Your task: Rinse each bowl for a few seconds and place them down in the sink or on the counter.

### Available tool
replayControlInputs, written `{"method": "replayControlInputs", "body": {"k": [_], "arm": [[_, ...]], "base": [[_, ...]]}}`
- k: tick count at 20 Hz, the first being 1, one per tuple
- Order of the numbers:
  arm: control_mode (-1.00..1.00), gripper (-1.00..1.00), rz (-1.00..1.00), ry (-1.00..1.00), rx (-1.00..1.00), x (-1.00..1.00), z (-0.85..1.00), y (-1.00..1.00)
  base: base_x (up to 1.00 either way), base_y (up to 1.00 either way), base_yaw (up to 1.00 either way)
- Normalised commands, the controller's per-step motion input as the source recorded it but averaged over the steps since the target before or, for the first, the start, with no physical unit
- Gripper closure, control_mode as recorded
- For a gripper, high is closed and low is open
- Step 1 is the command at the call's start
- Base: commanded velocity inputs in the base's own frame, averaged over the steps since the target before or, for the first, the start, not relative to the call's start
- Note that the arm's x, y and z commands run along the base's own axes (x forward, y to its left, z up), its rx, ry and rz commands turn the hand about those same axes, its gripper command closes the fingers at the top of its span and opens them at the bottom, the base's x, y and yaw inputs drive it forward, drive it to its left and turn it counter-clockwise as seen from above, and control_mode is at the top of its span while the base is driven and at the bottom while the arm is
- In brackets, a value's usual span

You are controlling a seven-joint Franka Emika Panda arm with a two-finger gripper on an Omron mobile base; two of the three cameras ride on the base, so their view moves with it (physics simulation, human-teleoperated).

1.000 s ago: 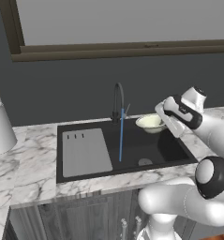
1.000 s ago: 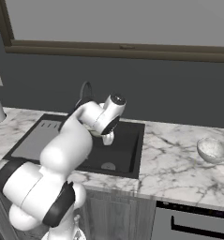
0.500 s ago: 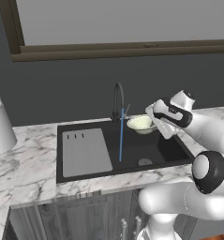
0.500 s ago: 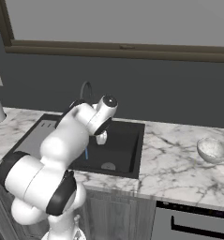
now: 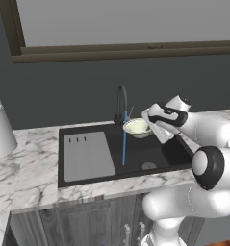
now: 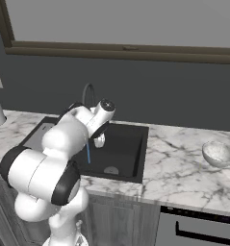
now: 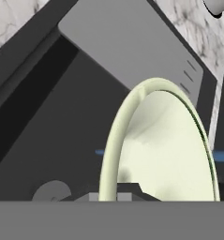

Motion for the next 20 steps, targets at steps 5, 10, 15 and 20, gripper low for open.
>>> {"method": "replayControlInputs", "body": {"k": [5,10,15,20], "arm": [[-1.0,1.0,0.01,-0.03,0.01,0.27,-0.13,0.23],[-1.0,1.0,0.0,-0.02,0.0,0.31,-0.13,0.16],[-1.0,1.0,0.0,0.0,0.01,0.18,-0.06,0.07],[-1.0,1.0,0.01,0.0,0.06,-0.23,0.17,0.01]], "base": [[0.0,0.0,0.0],[0.0,0.0,0.0],[0.0,0.0,0.0],[0.0,0.0,0.0]]}}
